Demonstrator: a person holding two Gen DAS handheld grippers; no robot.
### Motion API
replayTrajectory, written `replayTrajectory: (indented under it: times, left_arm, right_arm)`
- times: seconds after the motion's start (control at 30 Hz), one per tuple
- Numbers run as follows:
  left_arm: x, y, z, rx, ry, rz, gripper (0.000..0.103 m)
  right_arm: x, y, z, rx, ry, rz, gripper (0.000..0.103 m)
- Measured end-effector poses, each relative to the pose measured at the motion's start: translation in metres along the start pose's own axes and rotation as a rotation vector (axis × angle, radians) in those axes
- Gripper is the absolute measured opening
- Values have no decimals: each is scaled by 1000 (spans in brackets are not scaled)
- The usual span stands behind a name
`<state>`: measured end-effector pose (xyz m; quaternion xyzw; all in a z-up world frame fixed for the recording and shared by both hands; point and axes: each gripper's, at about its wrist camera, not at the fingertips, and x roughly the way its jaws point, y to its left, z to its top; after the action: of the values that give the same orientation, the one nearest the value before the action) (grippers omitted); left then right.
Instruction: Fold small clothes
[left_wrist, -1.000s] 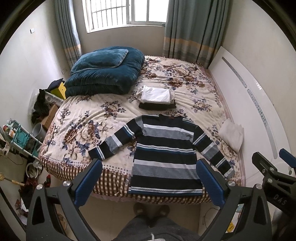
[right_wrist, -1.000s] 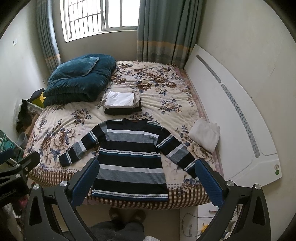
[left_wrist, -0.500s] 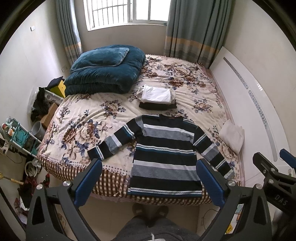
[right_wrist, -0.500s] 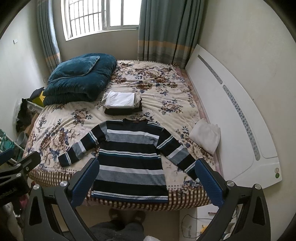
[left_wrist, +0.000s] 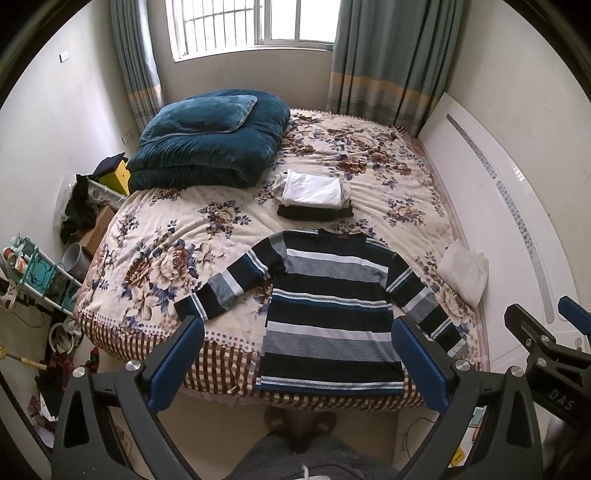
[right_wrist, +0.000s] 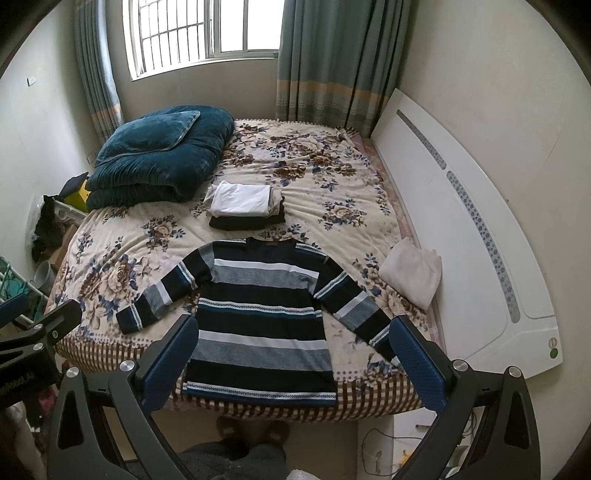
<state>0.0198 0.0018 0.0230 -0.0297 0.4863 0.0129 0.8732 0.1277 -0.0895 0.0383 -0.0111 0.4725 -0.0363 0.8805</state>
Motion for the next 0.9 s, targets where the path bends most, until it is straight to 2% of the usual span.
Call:
replayTrajectory:
  times: [0.23, 0.37, 0.47, 0.53, 0.63, 0.73, 0.8, 0.9]
  left_arm:
    - [5, -2, 6, 1, -3, -8, 103]
    - [27, -2, 18, 11, -1, -13, 103]
    - [46, -1, 21, 27, -38, 6, 103]
    - [67, -2, 23, 35, -65, -9, 103]
    - [114, -11, 26, 59, -50, -16, 103]
    - [171, -29, 25, 111, -16, 23, 103]
    - [212, -43, 22, 146, 19, 61, 103]
    - [286, -66, 12, 151, 97, 67, 103]
  right_arm:
    - [3, 2, 3, 3, 2, 7, 103]
    - [10, 4, 7, 17, 18, 5, 103]
    - [23, 0, 7, 51, 31, 2, 103]
    - [42, -6, 4, 95, 32, -3, 103]
    - [86, -39, -8, 213, 46, -30, 103]
    - [148, -88, -34, 320, 105, -118, 103]
    - [191, -124, -59, 382, 156, -171, 103]
    - [267, -190, -106, 484, 238, -233, 103]
